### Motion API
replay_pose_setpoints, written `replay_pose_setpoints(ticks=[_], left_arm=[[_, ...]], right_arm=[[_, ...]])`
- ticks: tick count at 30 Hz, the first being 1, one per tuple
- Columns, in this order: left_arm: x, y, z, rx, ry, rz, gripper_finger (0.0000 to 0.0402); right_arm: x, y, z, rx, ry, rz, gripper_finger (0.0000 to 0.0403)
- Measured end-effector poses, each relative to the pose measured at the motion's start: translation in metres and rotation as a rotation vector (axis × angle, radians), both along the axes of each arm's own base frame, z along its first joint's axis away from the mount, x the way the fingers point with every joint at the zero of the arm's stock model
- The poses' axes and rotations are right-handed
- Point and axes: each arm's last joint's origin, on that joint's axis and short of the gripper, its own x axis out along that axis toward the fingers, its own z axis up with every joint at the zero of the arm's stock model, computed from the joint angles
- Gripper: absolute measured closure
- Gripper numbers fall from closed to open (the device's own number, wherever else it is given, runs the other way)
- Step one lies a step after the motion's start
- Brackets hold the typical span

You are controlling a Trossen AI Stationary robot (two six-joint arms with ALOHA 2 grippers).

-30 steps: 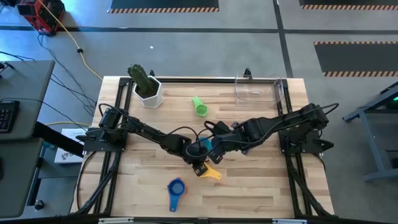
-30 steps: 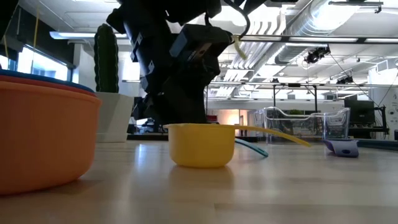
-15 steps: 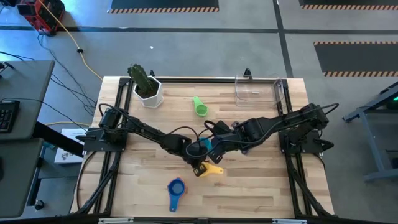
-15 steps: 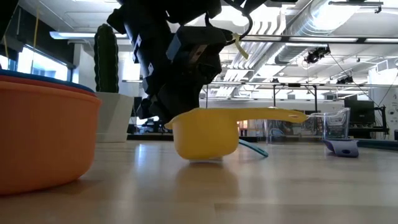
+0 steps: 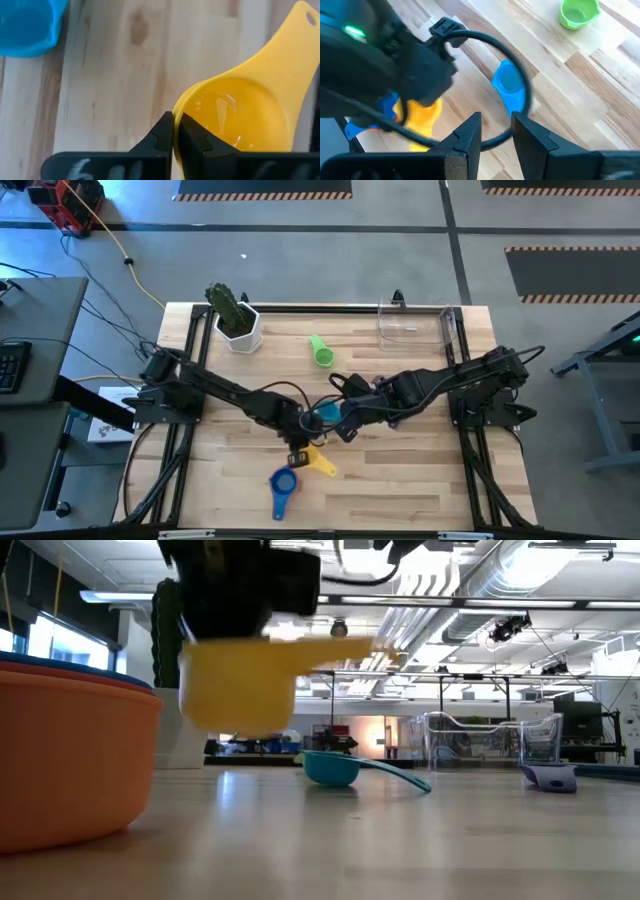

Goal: Nest measuring cups in basket
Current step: Stack the yellow measuring cup on the blue measuring cup

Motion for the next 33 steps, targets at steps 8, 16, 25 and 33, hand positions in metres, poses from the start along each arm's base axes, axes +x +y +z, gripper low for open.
replay_pose_setpoints(ticks=[8, 16, 25, 33], left_arm=[[-0.030, -0.009, 0.042, 0.058, -0.058, -0.207, 0.0395], [-0.056, -0.030, 0.078, 0.177, -0.261, -0.606, 0.0395], [-0.066, -0.053, 0.077, 0.310, -0.351, -0.936, 0.0394], [-0.056, -0.060, 0.062, 0.376, -0.336, -0.944, 0.0394]], right_arm=[[0.003, 0.001, 0.002, 0.022, -0.048, -0.048, 0.0301], [0.006, 0.000, 0.004, 0.037, -0.103, -0.112, 0.0301], [0.007, 0.000, 0.004, 0.128, -0.140, -0.250, 0.0301], [0.011, 0.002, -0.002, 0.156, -0.137, -0.309, 0.0302]])
